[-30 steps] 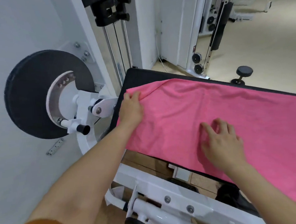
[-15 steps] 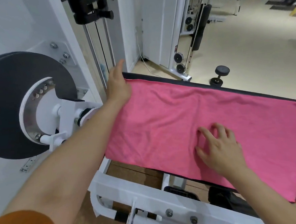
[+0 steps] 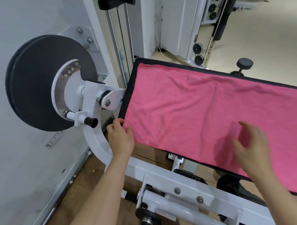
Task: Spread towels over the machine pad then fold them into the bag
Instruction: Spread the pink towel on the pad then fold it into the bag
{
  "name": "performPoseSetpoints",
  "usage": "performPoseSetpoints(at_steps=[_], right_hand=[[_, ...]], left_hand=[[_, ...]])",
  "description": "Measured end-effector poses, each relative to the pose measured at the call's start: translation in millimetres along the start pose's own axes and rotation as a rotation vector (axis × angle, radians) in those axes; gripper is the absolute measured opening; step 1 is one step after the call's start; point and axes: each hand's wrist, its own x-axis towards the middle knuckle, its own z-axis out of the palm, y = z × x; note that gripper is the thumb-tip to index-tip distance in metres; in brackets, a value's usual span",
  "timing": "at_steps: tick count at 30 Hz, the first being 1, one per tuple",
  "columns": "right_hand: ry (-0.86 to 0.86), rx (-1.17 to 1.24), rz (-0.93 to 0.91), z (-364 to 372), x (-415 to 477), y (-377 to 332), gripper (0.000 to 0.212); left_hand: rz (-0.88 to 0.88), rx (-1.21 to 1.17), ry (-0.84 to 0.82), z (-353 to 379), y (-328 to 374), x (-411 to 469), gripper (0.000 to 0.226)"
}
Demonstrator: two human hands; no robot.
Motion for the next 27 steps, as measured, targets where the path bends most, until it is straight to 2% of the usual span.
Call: performPoseSetpoints(at_steps=[3, 6, 9, 10, 14, 18, 19, 21, 23, 27], right_hand=[[0.141, 0.283, 0.381, -7.1, -19.2, 20.8, 0.033], [0.193, 0.390, 0.597, -10.8, -35.7, 40.0, 0.026], [0.221, 0.450, 0.756, -11.1, -50.0, 60.2, 0.015], [0.225, 0.441, 0.793, -9.6, -53.4, 67.9, 0.017], [0.232, 0.439, 0.910, -3.1, -61.4, 105.7, 0.062], [0.226, 0.396, 0.888, 14.4, -54.9, 172.5, 0.086], [0.258, 0.397, 0.854, 15.4, -54.8, 181.5, 0.081], [0.306, 0.370, 0.831, 5.7, -55.6, 154.8, 0.066], [0.321, 0.435, 0.785, -16.0, -58.8, 101.1, 0.061], [0.334, 0.490, 0.637, -37.3, -56.8, 69.9, 0.043]], left_hand=[[-0.127, 0.024, -0.022, 0.1, 0.7, 3.7, 0.031], [-0.231, -0.031, -0.051, -0.6, 0.9, 5.0, 0.029], [-0.252, -0.091, -0.068, -4.4, 6.3, 4.7, 0.018], [-0.246, -0.108, -0.070, -5.8, 9.2, 2.9, 0.017], [-0.160, -0.222, -0.031, -9.1, 24.3, -16.4, 0.009], [0.002, -0.305, -0.098, -5.9, 47.0, -46.7, 0.010], [0.028, -0.322, -0.118, -4.5, 54.2, -54.4, 0.012], [0.071, -0.355, -0.155, -1.7, 66.2, -69.9, 0.017], [0.092, -0.374, -0.184, 3.5, 74.4, -84.1, 0.022], [0.106, -0.406, -0.201, 12.4, 95.2, -114.6, 0.026]])
